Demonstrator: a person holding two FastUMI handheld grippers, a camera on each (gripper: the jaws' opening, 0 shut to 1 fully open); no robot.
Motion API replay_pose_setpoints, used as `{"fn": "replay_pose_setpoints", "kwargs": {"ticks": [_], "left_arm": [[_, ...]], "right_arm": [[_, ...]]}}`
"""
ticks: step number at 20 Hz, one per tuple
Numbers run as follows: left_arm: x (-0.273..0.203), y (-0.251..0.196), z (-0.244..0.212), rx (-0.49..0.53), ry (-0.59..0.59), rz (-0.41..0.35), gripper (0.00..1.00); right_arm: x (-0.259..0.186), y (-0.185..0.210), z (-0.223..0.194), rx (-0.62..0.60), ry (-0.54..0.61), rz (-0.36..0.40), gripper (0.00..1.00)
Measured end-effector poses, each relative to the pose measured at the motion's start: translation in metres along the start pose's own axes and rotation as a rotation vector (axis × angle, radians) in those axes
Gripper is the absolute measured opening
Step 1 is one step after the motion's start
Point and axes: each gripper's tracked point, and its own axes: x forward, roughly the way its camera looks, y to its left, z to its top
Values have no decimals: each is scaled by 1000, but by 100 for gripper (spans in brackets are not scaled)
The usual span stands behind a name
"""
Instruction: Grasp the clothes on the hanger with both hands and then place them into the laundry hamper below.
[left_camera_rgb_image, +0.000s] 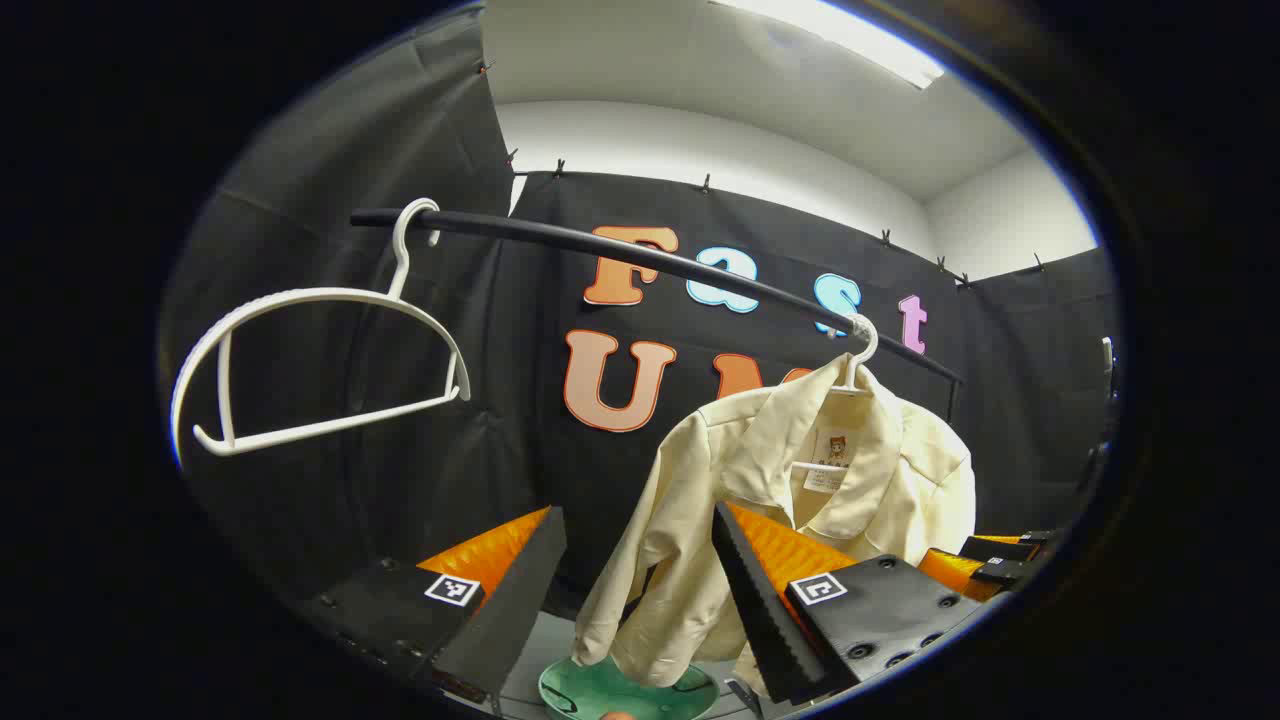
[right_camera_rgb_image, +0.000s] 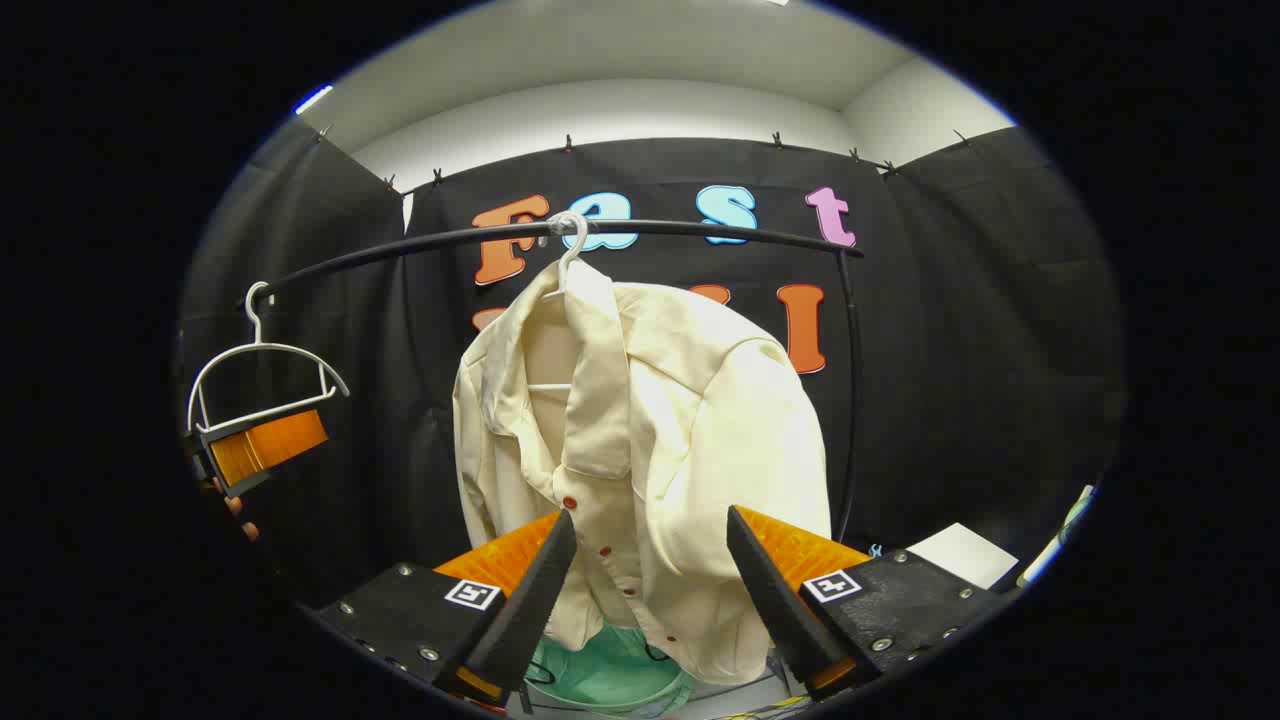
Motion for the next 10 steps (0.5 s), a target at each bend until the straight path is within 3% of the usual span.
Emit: {"fn": "replay_pose_setpoints", "kwargs": {"ticks": [4, 10], "left_arm": [[0, -1, 1, 14, -1, 7, 93], [-8, 1, 11, 50, -9, 28, 96]], "right_arm": [[0, -5, 5, -18, -14, -23, 94], [-5, -1, 13, -50, -31, -31, 94]]}}
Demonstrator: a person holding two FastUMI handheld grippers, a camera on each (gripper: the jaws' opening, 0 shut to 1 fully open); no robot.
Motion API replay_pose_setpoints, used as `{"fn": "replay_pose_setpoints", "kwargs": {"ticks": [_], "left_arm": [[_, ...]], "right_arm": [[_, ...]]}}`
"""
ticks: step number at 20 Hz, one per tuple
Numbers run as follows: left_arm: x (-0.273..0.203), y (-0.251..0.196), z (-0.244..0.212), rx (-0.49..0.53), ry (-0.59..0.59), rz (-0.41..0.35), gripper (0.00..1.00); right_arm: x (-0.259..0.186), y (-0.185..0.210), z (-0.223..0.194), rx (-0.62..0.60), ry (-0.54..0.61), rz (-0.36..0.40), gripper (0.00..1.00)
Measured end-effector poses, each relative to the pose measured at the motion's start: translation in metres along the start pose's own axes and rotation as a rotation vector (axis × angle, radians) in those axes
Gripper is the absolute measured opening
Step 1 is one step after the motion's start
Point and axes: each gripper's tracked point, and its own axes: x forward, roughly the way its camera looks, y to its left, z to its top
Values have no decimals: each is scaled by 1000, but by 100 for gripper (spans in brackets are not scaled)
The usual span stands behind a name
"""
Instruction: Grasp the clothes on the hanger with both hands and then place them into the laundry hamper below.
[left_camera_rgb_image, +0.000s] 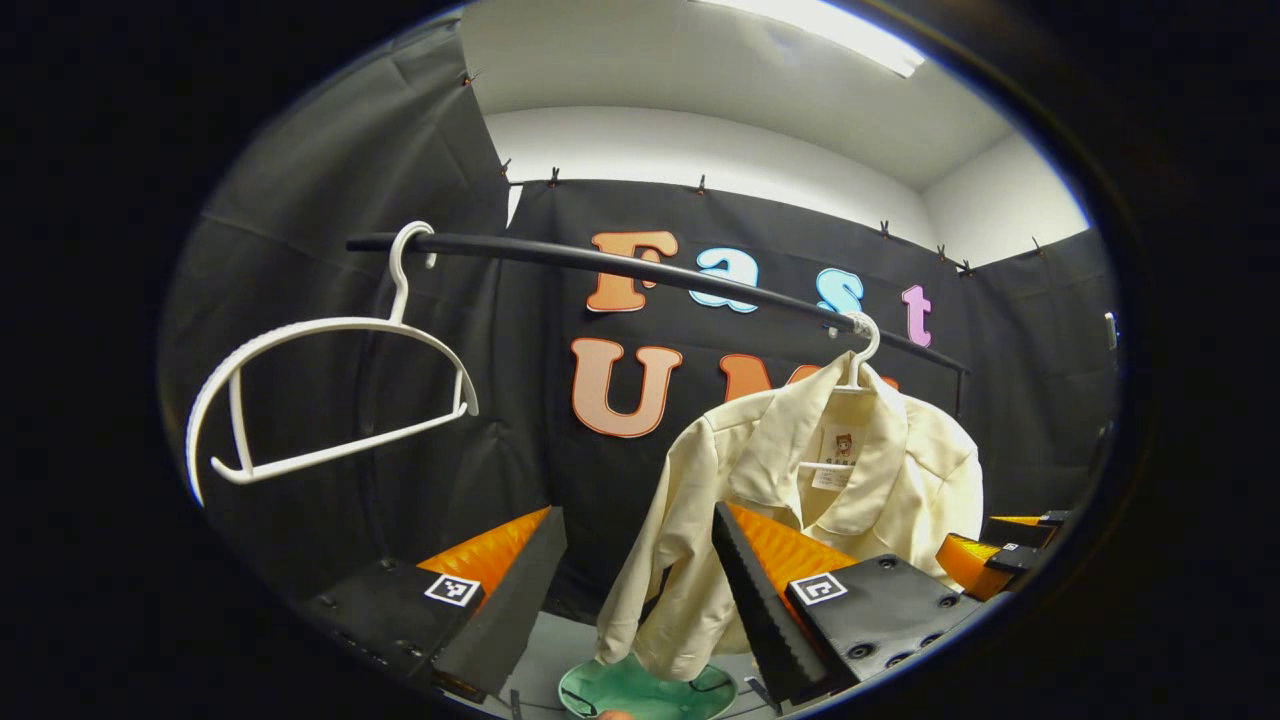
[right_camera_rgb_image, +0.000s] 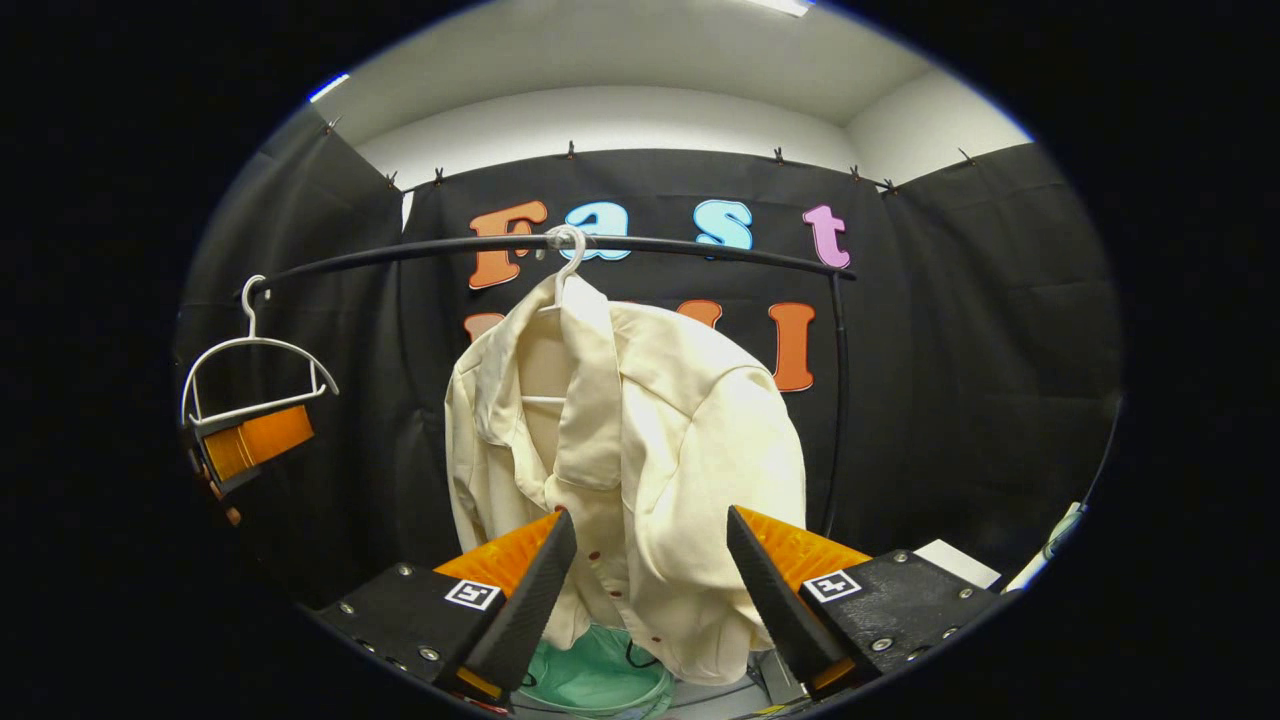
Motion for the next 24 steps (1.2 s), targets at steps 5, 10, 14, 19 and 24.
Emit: {"fn": "replay_pose_setpoints", "kwargs": {"ticks": [5, 10, 14, 19, 24], "left_arm": [[-7, -3, -1, 2, 15, 2, 96], [-15, -6, 1, 3, 24, -1, 96], [-19, -8, -1, 8, 33, -8, 96], [-21, -8, -4, -2, 41, -10, 96], [-18, -5, -5, 3, 37, -7, 93]], "right_arm": [[-10, 2, 4, -21, 4, 1, 94], [-19, -7, 9, -51, 7, -30, 94], [-21, -6, 4, -45, 24, -31, 95], [-23, 3, 4, -59, 25, -23, 95], [-15, 13, -5, -60, 44, -34, 95]]}}
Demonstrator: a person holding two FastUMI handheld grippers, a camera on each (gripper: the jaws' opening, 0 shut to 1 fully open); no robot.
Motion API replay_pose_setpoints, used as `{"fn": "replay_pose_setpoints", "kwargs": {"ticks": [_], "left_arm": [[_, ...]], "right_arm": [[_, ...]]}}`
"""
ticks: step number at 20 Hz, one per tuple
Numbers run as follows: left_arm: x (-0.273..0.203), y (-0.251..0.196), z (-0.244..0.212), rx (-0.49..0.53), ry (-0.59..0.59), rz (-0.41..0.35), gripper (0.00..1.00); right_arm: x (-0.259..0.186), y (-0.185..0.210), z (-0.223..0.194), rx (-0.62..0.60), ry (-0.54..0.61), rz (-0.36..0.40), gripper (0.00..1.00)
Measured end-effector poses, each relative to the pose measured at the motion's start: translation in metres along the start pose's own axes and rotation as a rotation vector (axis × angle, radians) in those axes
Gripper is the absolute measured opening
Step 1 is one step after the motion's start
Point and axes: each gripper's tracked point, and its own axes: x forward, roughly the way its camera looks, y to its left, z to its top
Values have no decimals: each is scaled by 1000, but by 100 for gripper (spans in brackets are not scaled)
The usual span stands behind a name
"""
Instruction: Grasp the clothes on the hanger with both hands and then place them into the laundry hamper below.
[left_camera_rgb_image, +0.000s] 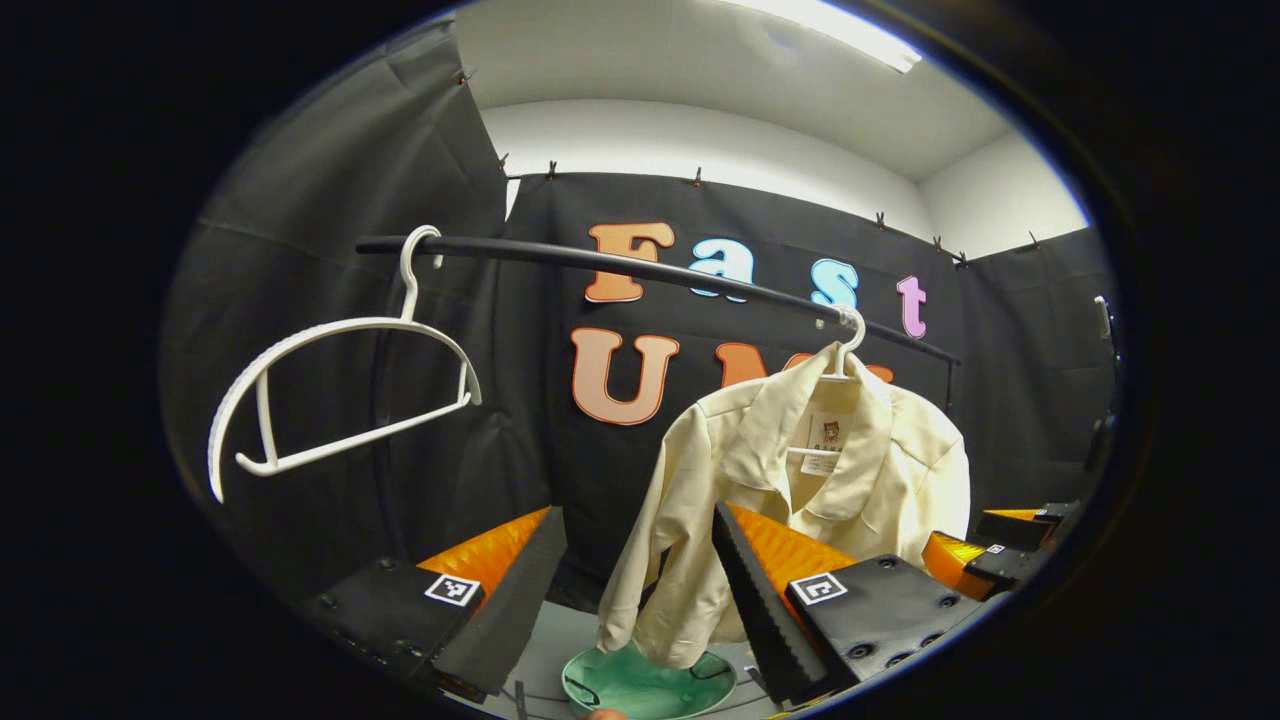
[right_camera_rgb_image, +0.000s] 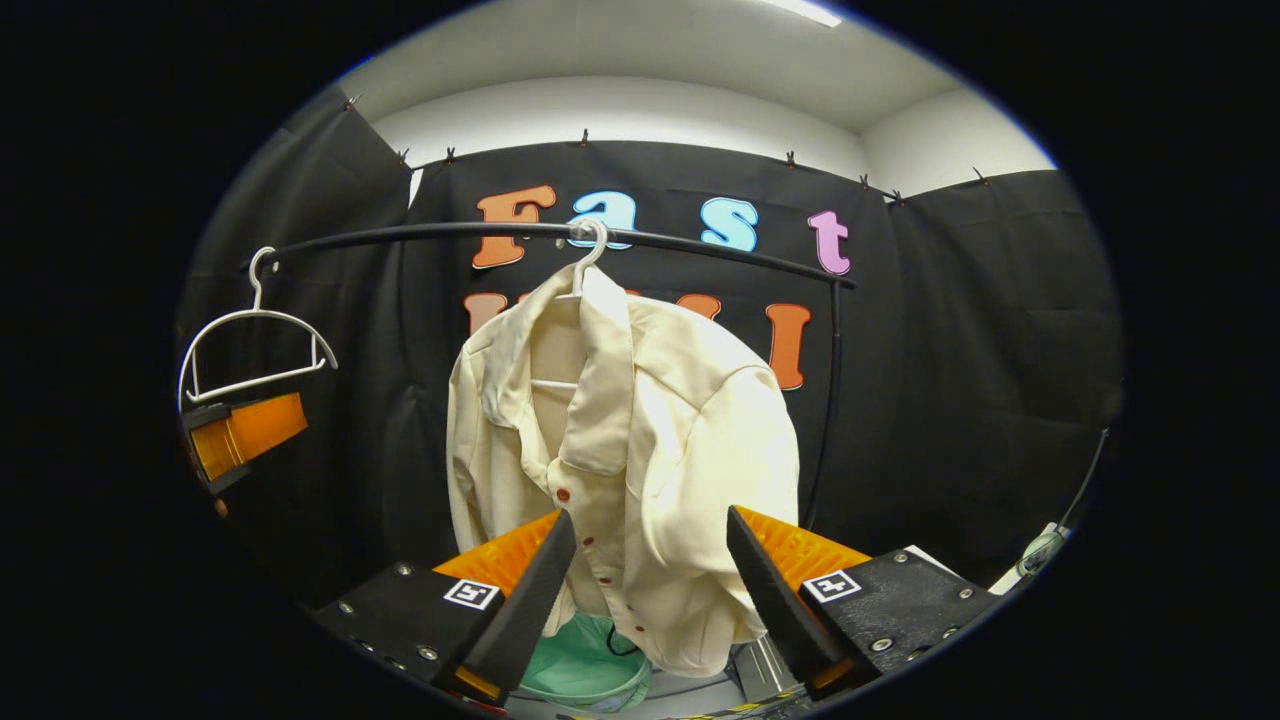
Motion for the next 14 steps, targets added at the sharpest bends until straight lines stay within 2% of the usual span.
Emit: {"fn": "replay_pose_setpoints", "kwargs": {"ticks": [2, 10, 11, 12, 13, 14], "left_arm": [[1, 3, 0, 3, 0, 4, 96], [1, 19, -4, -5, 10, 32, 97], [2, 18, -5, -6, 11, 31, 93], [2, 19, -5, -4, 11, 31, 96], [3, 19, -6, -1, 14, 32, 93], [3, 20, -7, 3, 16, 34, 97]], "right_arm": [[5, 5, -5, 5, 14, 1, 95], [34, 41, -13, -2, 32, 52, 95], [40, 46, -14, -2, 33, 58, 95], [45, 50, -16, -4, 34, 63, 95], [50, 53, -17, -7, 35, 66, 95], [56, 57, -18, -10, 37, 68, 95]]}}
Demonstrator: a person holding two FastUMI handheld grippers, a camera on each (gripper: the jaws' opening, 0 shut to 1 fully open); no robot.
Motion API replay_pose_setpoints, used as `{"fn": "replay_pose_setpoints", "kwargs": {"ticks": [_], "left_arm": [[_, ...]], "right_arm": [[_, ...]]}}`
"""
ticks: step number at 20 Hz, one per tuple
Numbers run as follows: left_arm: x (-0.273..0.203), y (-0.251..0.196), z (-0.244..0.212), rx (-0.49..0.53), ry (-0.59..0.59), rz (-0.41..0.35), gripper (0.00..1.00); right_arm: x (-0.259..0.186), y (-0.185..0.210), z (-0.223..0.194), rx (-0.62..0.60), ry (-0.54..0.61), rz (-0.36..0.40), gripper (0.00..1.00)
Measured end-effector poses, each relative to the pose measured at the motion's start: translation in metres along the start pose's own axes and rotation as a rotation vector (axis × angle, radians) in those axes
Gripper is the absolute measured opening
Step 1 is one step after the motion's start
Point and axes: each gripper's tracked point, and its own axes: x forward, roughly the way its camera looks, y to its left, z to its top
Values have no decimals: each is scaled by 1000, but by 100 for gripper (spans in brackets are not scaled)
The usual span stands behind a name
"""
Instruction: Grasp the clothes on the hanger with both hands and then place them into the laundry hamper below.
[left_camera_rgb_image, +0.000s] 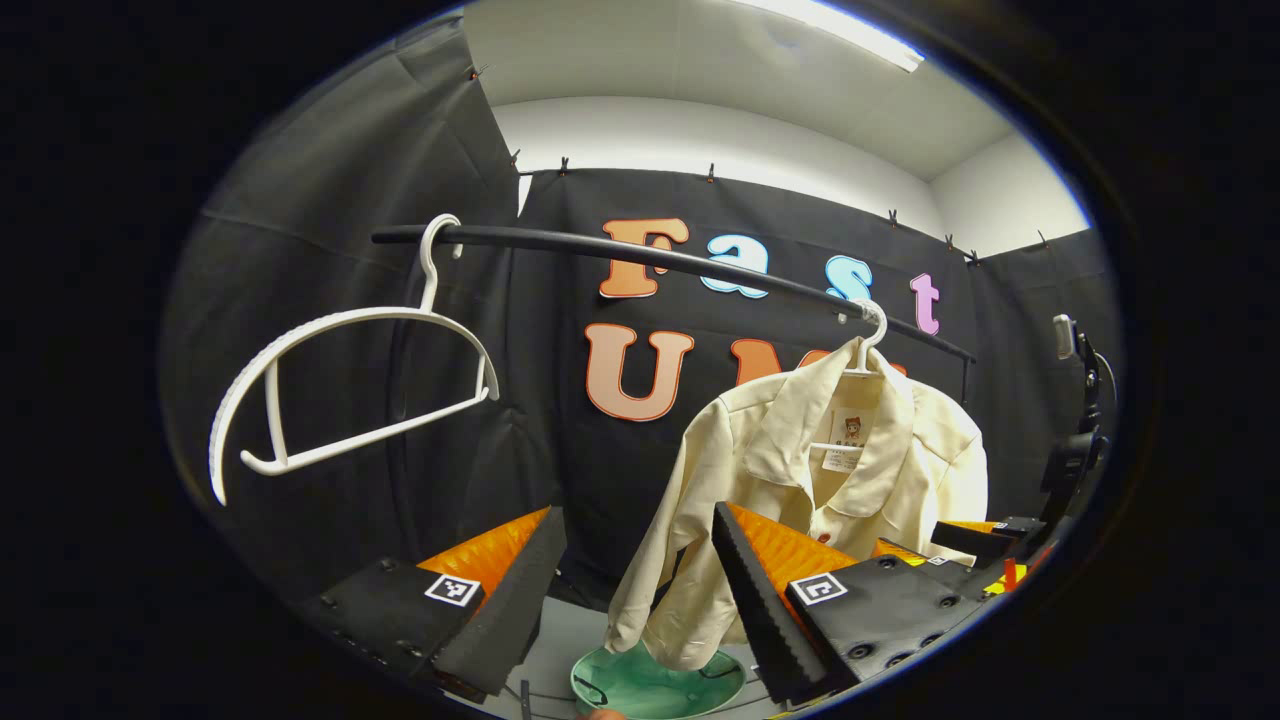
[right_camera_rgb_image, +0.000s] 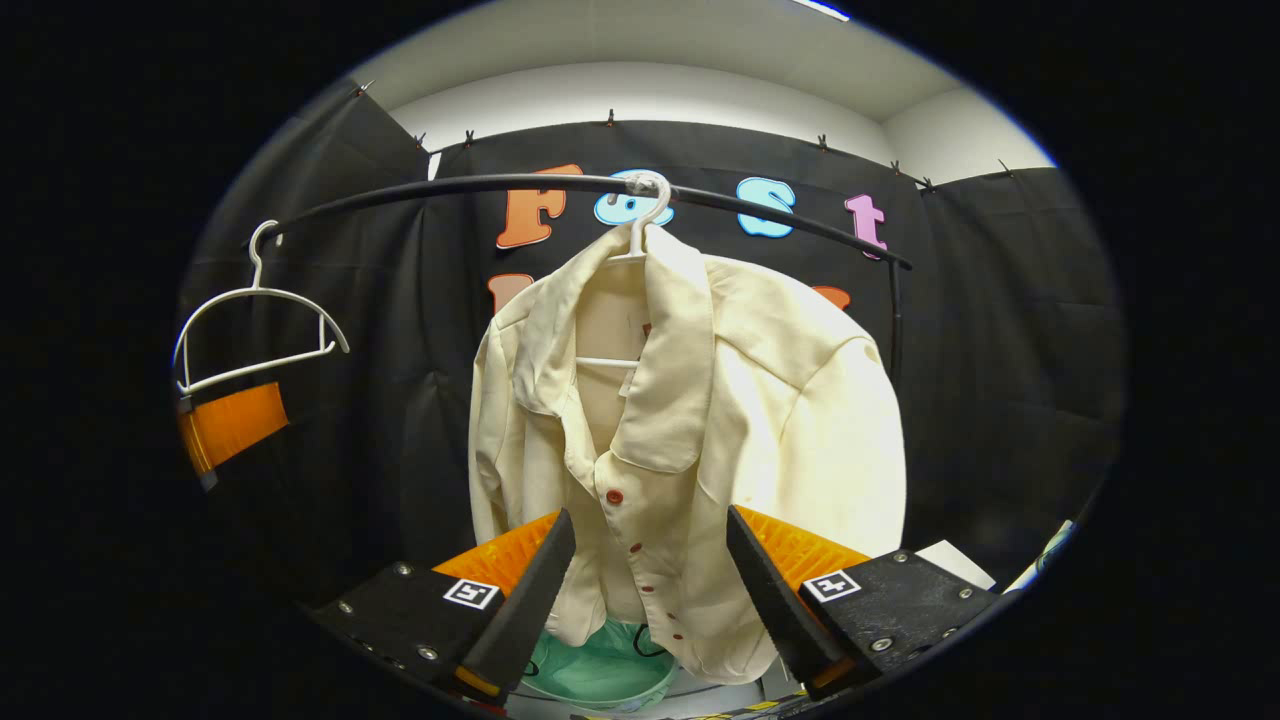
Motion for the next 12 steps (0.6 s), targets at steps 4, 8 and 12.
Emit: {"fn": "replay_pose_setpoints", "kwargs": {"ticks": [4, 8, 12], "left_arm": [[2, 6, -4, 1, 6, 11, 96], [2, 16, -8, -4, 17, 27, 93], [6, 25, -12, -1, 24, 44, 93]], "right_arm": [[24, 5, -10, -8, 19, -3, 95], [51, 3, -24, -23, 31, -41, 95], [71, 6, -47, -4, 79, -53, 95]]}}
